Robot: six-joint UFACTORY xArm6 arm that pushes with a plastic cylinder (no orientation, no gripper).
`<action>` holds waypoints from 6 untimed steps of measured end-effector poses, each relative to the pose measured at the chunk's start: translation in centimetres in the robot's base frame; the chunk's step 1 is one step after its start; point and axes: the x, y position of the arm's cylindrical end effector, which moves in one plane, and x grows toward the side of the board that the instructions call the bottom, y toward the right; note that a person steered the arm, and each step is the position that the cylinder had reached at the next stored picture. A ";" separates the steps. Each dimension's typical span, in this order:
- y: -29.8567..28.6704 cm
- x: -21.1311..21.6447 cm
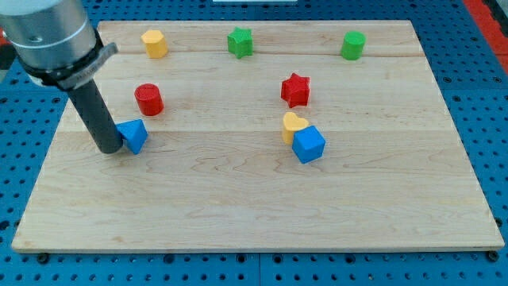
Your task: Push blue triangle closer to red circle
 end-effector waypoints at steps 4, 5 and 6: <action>3.0 3.4; 3.4 2.2; 3.4 0.3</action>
